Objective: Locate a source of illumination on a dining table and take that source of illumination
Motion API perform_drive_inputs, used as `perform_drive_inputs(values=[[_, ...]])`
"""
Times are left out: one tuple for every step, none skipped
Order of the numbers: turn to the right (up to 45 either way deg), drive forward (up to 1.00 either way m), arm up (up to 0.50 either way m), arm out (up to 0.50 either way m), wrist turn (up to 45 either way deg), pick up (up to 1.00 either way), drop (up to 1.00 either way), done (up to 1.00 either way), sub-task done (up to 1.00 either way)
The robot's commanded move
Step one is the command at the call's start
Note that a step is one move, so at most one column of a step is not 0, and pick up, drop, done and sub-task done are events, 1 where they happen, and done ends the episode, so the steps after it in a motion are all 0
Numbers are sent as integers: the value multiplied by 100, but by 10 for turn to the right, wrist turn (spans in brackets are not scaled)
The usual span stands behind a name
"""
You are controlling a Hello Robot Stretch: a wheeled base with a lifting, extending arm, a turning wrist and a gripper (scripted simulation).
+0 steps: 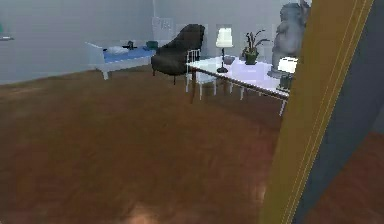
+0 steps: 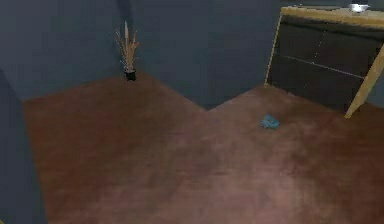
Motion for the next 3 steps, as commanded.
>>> perform_drive_inputs(values=[[-300,0,0,0,0,0,0,0,0],[0,75,0,0,0,0,0,0,0],[-90,0,0,0,0,0,0,0,0]])
